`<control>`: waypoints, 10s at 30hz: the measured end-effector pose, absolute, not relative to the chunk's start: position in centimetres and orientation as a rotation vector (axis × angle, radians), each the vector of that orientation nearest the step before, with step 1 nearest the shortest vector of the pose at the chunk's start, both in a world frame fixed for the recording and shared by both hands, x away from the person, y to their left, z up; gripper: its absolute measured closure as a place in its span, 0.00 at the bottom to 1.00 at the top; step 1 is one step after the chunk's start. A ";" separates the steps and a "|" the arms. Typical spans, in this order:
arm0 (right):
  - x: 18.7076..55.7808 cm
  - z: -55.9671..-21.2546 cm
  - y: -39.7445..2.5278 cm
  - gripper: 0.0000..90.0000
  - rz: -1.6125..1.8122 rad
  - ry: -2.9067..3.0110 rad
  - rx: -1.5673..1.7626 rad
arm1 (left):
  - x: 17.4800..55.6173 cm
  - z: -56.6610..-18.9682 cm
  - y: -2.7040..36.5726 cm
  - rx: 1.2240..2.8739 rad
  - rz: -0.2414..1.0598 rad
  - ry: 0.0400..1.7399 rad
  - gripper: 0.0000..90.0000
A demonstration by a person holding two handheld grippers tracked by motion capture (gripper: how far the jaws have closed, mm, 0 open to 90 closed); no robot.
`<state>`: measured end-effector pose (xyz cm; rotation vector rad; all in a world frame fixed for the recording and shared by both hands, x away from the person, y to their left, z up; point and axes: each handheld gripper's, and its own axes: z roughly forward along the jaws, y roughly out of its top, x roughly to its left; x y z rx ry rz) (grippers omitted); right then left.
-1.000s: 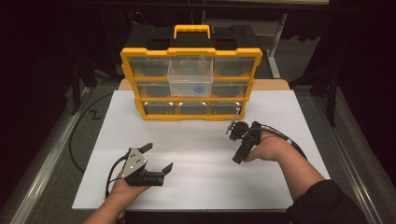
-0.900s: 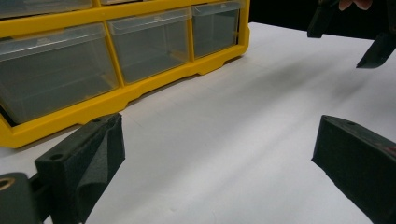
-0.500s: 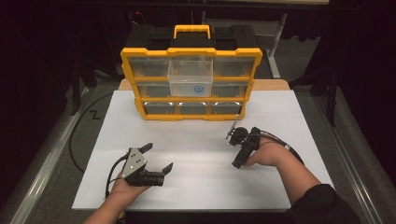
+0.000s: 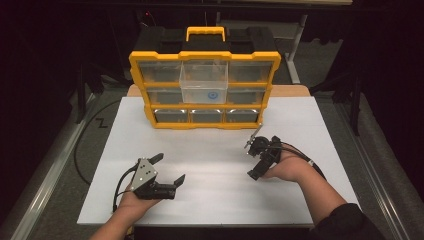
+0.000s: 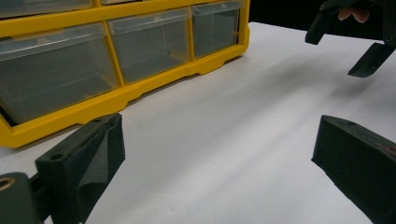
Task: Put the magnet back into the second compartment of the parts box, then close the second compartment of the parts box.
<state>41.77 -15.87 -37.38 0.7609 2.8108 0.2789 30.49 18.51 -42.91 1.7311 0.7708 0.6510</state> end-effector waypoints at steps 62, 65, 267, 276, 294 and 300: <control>36.7 -41.5 -20.9 0.02 1.320 2.120 0.946 | 31.2 -43.4 18.9 1.705 0.656 0.876 0.03; 36.7 -41.6 -20.8 0.02 1.310 2.129 0.941 | 31.1 -43.4 18.9 1.711 0.661 0.861 0.03; 41.2 -25.7 -8.5 1.00 1.407 1.841 0.635 | 30.5 -42.8 18.7 1.703 0.640 0.778 0.04; 41.3 -26.1 -8.0 1.00 1.388 1.855 0.624 | 30.5 -42.8 18.7 1.701 0.640 0.778 0.04; 41.9 -27.5 -7.7 1.00 1.358 1.879 0.625 | 30.5 -42.8 18.7 1.700 0.638 0.779 0.04; 42.1 -27.4 -7.7 1.00 1.348 1.879 0.620 | 30.5 -42.8 18.7 1.700 0.639 0.780 0.04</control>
